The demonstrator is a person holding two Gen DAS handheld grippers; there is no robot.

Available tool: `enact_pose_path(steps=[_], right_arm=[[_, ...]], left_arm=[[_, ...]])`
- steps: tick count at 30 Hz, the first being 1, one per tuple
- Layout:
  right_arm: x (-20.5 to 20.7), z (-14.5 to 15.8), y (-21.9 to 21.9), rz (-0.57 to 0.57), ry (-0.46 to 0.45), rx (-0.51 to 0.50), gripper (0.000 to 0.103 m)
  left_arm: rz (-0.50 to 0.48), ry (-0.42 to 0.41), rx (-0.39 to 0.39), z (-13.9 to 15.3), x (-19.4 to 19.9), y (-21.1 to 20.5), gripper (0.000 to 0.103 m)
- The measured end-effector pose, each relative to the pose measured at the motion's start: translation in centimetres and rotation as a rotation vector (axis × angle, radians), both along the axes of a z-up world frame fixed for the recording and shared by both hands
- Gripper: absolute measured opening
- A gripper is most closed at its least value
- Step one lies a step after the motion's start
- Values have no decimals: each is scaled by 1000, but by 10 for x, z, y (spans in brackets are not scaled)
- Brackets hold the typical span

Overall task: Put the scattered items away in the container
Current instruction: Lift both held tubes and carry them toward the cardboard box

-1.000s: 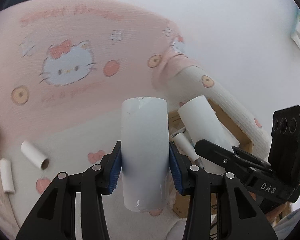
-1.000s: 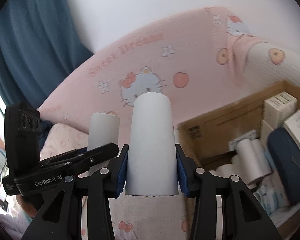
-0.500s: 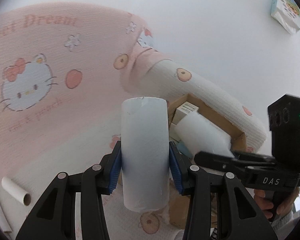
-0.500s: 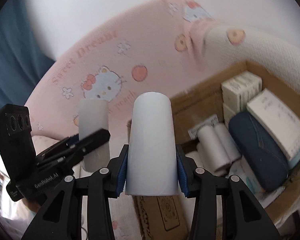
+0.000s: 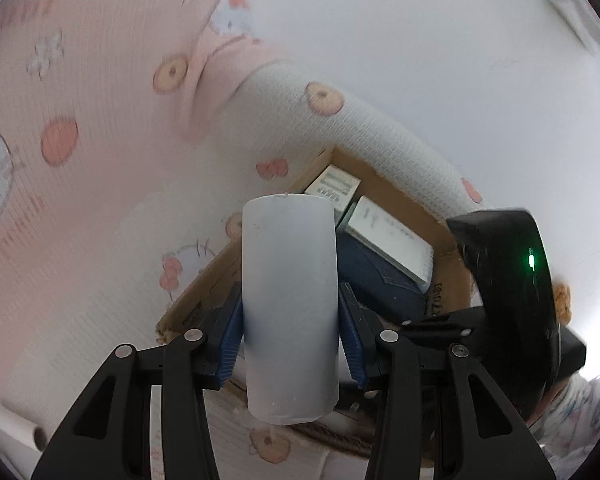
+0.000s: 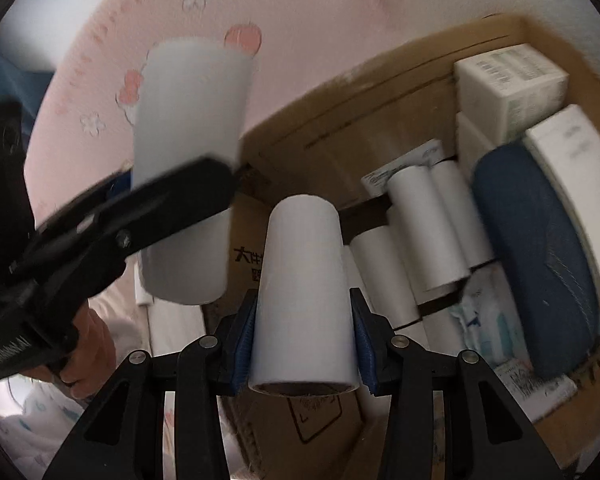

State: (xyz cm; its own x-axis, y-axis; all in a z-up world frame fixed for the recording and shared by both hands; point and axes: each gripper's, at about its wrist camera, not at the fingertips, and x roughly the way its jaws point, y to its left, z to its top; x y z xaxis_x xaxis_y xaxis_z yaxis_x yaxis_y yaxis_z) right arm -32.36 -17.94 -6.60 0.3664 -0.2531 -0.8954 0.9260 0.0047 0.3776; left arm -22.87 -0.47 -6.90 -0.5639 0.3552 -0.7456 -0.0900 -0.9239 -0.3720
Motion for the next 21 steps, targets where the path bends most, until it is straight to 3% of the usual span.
enact_pose_path(steps=[8, 21], right_arm=[[2, -22, -27, 55, 58, 70, 41], [-2, -49, -39, 67, 11, 175, 41]], left_arm=[[10, -112, 98, -10, -14, -21, 48], [50, -44, -21, 6, 6, -19, 48]])
